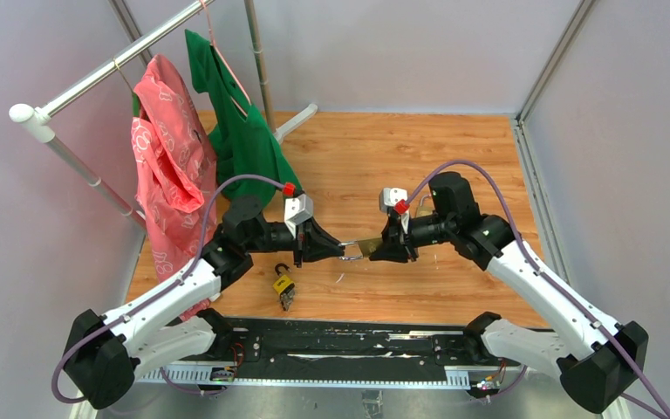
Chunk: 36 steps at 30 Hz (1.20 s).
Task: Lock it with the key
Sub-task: Lock the lock.
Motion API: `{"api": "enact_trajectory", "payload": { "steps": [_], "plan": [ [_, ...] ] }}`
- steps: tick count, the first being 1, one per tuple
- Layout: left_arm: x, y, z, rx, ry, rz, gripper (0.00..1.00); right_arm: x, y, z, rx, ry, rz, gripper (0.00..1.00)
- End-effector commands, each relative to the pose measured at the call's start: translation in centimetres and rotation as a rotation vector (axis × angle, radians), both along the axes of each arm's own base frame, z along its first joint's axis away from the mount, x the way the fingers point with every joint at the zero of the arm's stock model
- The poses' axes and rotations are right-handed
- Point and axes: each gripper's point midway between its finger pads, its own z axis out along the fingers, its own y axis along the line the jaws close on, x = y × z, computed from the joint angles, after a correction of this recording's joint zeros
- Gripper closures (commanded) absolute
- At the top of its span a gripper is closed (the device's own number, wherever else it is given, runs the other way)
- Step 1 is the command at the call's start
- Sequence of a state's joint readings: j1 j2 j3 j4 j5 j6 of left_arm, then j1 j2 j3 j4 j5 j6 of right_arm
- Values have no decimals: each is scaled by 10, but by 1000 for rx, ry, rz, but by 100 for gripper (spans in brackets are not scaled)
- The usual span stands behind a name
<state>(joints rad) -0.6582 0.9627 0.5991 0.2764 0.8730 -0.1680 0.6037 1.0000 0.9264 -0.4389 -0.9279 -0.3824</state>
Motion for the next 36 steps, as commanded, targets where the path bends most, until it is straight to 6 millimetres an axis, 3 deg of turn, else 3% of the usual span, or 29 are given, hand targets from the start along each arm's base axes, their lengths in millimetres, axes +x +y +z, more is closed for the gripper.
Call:
{"api": "enact_trajectory", "payload": {
  "steps": [1,2,5,6,15,20,29,31,36],
  "plan": [
    [6,-2,19,-78,-31,32,100,3,12,32,109,-36,32,96],
    [8,-2,24,-98,-33,47,100,4,13,30,109,-18,28,82],
    [8,-2,39,-166,-36,59,100,0,18,27,120,55,48,56],
    [8,-2,41,-181,-21,60,100,-1,19,27,126,84,50,52],
    [6,-1,45,-208,-20,42,100,3,22,27,186,69,15,47],
    [5,-1,45,-208,-25,34,100,9,29,33,233,78,8,51],
    [4,0,47,-213,-39,32,100,13,34,30,224,115,3,50],
    [5,-1,45,-210,-36,32,100,12,36,30,235,129,4,58],
    [4,-1,45,-212,-35,29,100,13,40,35,247,134,7,96]
  ]
}}
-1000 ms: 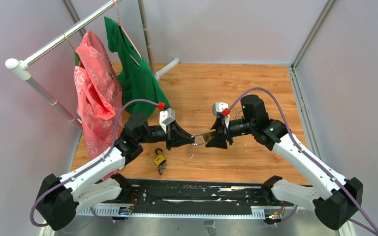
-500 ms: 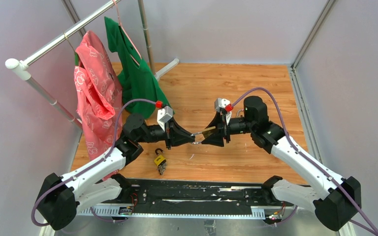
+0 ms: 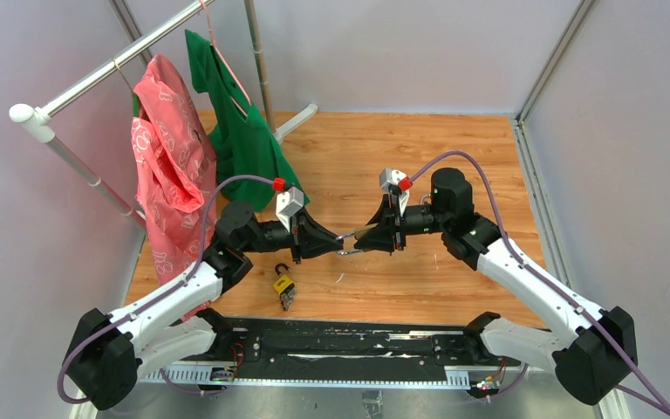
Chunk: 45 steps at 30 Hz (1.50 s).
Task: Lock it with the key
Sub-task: Lock the lock.
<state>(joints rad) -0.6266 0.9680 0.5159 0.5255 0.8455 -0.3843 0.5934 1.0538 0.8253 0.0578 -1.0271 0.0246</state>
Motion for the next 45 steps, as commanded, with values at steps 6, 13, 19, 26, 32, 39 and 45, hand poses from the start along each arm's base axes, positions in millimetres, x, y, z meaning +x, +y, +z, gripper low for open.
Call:
{"api": "enact_trajectory", "payload": {
  "steps": [6,13,19,26,32,39,45],
  "plan": [
    [-2,-2,35,-102,-134,-1,100,-2,4,11,11,6,-10,100],
    [1,4,18,-20,-144,29,49,-3,-7,42,61,41,-44,100],
    [2,7,14,9,-87,37,45,-9,-11,64,108,2,-49,100],
    [15,9,21,-29,-4,133,56,-12,-9,68,140,-7,-21,100],
    [7,6,30,-60,-64,76,45,-10,-9,65,127,-12,-29,100],
    [6,3,34,-61,-74,63,84,-7,-7,67,128,-17,-30,100],
    [-7,-6,44,-105,-98,5,100,5,-4,70,157,-62,-66,100]
  ]
}}
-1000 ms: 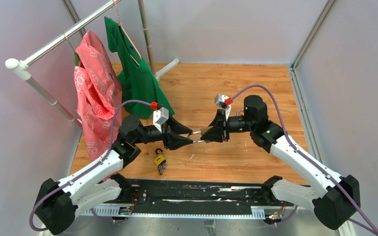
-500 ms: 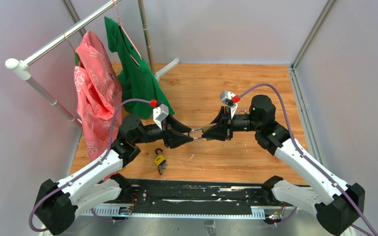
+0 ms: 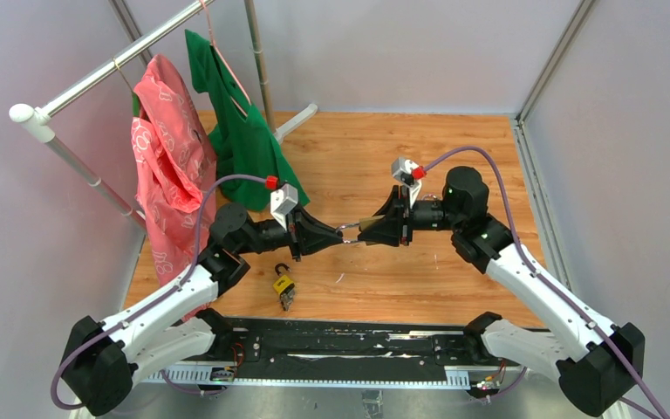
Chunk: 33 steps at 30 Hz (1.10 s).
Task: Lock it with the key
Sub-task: Lock the lock.
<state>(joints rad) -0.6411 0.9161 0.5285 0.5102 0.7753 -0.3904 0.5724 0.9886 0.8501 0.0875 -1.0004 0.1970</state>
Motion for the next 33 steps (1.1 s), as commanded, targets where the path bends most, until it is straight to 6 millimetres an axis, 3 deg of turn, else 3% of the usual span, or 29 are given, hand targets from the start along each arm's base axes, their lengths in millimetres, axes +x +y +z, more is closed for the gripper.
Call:
{"api": "enact_trajectory", "payload": {
  "steps": [1,6,9,17,24,33],
  "plan": [
    [-11,-10,28,-73,-76,-66,100,11,3,39,97,-153,-26,100],
    [-7,-12,37,-114,-91,-37,100,15,7,36,94,-152,-23,100],
    [-16,-16,47,-157,-123,-49,100,15,10,27,126,-134,-33,100],
    [-20,-22,54,-208,-121,-53,100,26,14,28,171,-175,-107,100],
    [-29,-16,78,-257,-174,-70,100,34,1,5,87,-206,-185,100],
    [-45,-15,84,-259,-200,-160,100,59,-6,15,70,-346,-289,100]
  ]
}}
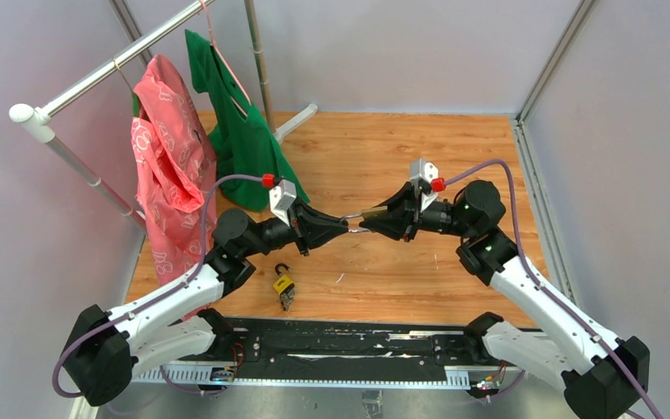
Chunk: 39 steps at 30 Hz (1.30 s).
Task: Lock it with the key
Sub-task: Lock the lock.
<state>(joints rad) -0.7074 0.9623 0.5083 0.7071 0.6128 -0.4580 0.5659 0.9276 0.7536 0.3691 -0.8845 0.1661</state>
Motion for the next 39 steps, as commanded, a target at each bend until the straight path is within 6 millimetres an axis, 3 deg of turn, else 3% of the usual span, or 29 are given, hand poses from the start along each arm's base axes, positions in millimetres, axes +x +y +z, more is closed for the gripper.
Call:
{"api": "enact_trajectory", "payload": {
  "steps": [1,6,10,14,19,22,26,29,39],
  "plan": [
    [-57,-3,62,-132,-205,-233,100,37,-3,-7,-39,-105,-177,100],
    [-56,-2,72,-172,-245,-210,100,28,12,3,35,-73,-73,100],
    [-57,-3,93,-252,-247,-196,100,31,20,-7,64,-25,-84,100],
    [-71,-10,97,-288,-264,-232,100,33,25,-5,104,-11,-101,100],
    [-70,-11,109,-326,-282,-215,100,35,26,-17,113,25,-126,100],
    [-79,-18,106,-323,-265,-255,100,45,25,-15,173,41,-183,100],
    [-73,-37,77,-236,-182,-263,100,63,25,15,268,-13,-258,100],
    [-74,-39,80,-243,-176,-275,100,75,27,33,281,-42,-294,100],
    [-99,-63,80,-251,-150,-402,100,112,45,26,305,9,-387,100]
  ]
}}
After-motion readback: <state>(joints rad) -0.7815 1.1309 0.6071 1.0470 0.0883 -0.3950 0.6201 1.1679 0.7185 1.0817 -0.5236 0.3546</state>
